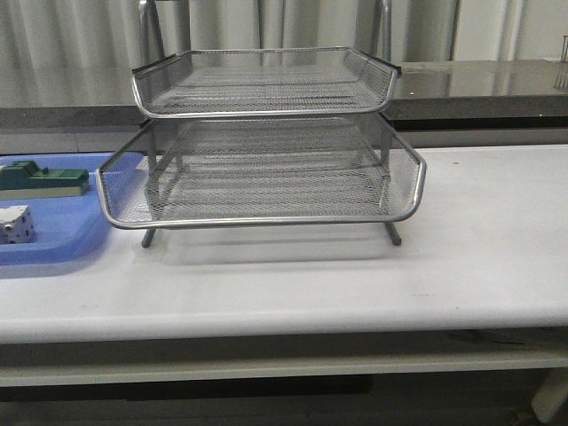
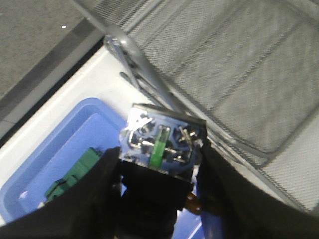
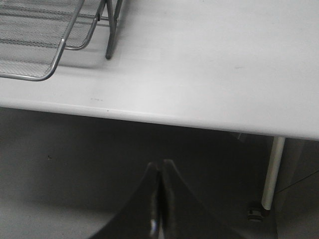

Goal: Place button on rack with both arms
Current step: 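Lift the red button and carry it over the pulled-out middle tray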

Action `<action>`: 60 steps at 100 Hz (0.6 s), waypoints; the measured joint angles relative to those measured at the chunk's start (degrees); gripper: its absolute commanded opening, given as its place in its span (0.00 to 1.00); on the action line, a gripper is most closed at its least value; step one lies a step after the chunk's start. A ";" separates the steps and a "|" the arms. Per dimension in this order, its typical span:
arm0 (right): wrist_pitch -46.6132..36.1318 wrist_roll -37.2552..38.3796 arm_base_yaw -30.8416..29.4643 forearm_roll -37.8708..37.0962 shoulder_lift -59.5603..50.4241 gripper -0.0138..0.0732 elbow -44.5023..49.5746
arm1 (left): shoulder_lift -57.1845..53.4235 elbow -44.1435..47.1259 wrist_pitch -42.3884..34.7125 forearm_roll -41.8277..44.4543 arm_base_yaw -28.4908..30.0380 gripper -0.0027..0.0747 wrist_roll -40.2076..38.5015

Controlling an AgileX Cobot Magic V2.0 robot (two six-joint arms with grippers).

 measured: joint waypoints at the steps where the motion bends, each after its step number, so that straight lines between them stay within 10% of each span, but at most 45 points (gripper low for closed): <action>1: 0.00 0.00 0.00 0.00 0.00 0.08 0.00 | -0.42 0.67 0.00 0.00 -0.21 0.02 0.11; 60: 0.00 0.00 0.00 0.00 0.00 0.08 0.00 | -2.15 10.07 0.02 1.96 -22.80 0.02 3.22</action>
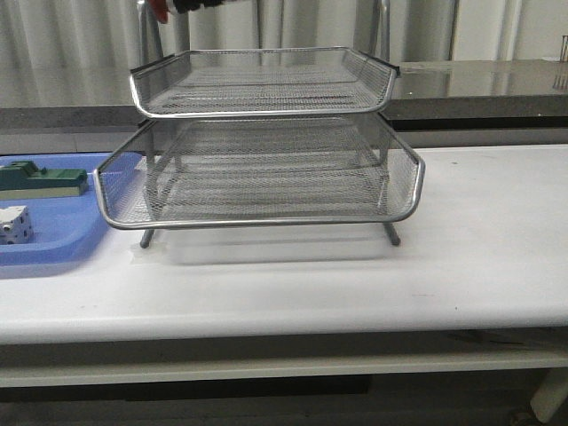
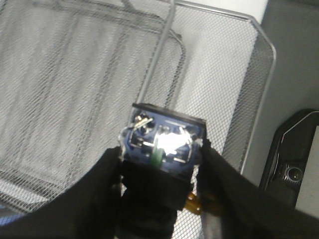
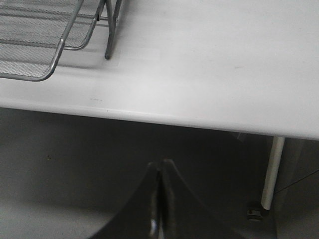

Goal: Place button on rack with both arms
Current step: 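Lift the red button and carry it over the pulled-out middle tray, then lower the button onto the middle tray and open the left gripper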

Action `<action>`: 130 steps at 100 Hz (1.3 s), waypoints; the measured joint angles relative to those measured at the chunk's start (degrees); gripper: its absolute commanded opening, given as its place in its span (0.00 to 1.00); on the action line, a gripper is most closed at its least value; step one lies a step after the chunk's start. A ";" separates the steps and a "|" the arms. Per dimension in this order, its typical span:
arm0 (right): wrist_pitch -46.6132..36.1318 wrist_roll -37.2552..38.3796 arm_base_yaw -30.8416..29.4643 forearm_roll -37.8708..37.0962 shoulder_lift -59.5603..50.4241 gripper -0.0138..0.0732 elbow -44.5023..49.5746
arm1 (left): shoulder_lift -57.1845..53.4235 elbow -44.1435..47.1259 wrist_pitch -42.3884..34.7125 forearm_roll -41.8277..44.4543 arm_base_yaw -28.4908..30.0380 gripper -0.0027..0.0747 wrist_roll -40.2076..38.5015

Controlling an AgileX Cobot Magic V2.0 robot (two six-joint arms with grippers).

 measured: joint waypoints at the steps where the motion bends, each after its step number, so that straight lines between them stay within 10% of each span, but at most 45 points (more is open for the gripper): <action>1: 0.00 0.00 0.00 0.00 0.00 0.08 0.00 | 0.31 0.04 0.00 0.29 -0.22 0.02 0.00; 103: 0.00 0.00 0.00 0.00 0.00 0.08 0.00 | 13.29 0.78 -1.39 5.91 -6.64 0.03 0.27; 130: 0.00 0.00 0.00 0.00 0.00 0.08 0.00 | 13.29 0.78 -2.01 6.04 -6.64 0.40 0.27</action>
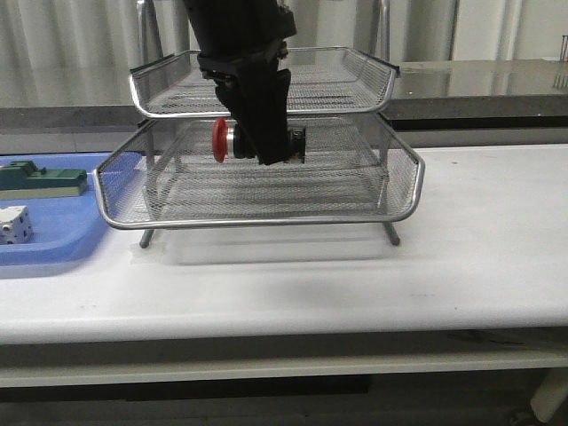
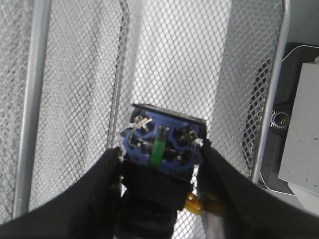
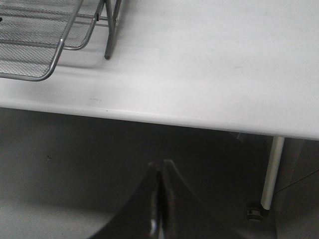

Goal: Place button on rack with both arms
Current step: 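Lower the button onto the middle tray and open the left gripper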

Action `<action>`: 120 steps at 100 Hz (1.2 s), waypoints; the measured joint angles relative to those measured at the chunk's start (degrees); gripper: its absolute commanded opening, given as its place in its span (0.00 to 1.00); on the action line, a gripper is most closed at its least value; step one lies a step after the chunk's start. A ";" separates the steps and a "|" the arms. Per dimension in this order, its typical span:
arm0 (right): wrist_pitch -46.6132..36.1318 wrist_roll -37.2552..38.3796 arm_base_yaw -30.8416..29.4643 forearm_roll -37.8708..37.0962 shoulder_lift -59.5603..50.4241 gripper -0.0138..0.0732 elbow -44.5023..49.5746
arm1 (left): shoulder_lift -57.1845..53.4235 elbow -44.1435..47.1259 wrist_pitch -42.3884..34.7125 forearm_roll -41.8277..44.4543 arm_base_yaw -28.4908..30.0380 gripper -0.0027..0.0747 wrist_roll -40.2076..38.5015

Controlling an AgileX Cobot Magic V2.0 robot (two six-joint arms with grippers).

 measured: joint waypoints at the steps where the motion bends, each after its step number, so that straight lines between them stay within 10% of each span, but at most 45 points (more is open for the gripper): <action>1: 0.00 0.00 0.00 0.00 0.00 0.08 0.00 | 0.00 0.00 0.00 0.00 0.00 0.41 0.00; 18: 0.00 0.00 0.00 0.00 0.00 0.08 0.00 | 0.00 0.00 -0.36 0.00 0.00 0.58 0.00; 120: 0.00 0.00 0.00 0.00 0.00 0.08 0.00 | -13.70 0.09 1.14 0.63 4.65 0.58 -13.61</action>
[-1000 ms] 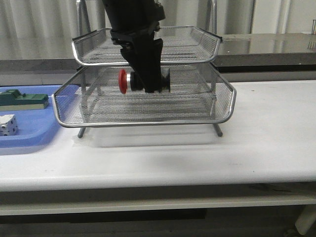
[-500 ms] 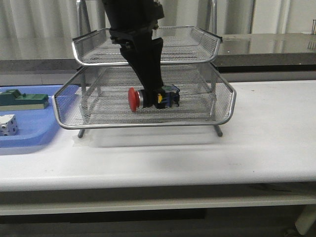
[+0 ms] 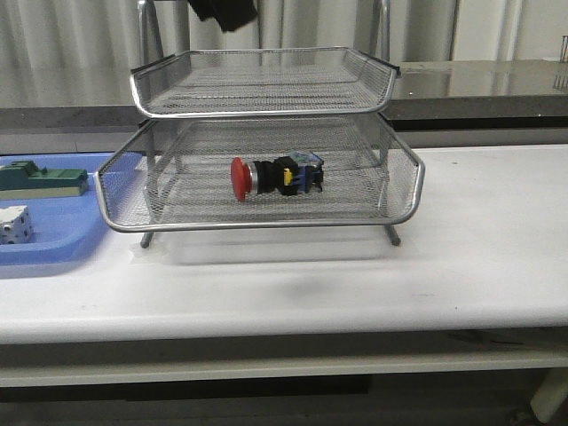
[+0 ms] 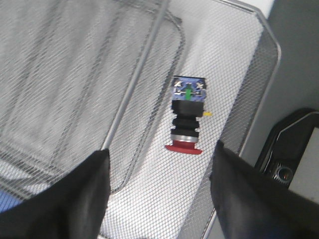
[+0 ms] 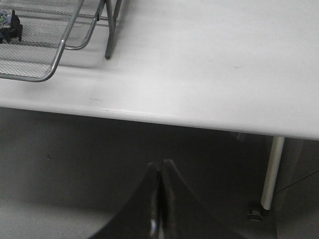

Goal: Place button on rack with both arms

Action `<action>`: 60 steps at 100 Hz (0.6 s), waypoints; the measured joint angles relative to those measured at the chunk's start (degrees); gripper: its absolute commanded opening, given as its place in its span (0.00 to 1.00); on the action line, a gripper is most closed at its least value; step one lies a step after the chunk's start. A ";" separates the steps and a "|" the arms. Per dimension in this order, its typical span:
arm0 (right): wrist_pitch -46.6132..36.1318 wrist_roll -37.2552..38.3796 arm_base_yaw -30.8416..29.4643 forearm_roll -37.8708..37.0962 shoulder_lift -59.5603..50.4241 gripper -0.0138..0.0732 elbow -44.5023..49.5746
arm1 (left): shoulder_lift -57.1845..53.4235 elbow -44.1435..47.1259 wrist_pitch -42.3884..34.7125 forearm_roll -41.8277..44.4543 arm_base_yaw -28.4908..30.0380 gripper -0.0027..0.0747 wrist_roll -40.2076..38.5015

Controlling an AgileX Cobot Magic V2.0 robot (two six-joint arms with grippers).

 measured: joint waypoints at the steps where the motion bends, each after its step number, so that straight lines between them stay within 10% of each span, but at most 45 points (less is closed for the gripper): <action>1: 0.00 0.00 0.00 0.00 0.00 0.08 0.00 | -0.35 0.00 0.00 0.00 0.23 0.58 -0.31; 60: 0.00 0.00 0.00 0.00 0.00 0.08 0.00 | -19.75 13.34 -2.06 0.60 26.35 0.49 -10.94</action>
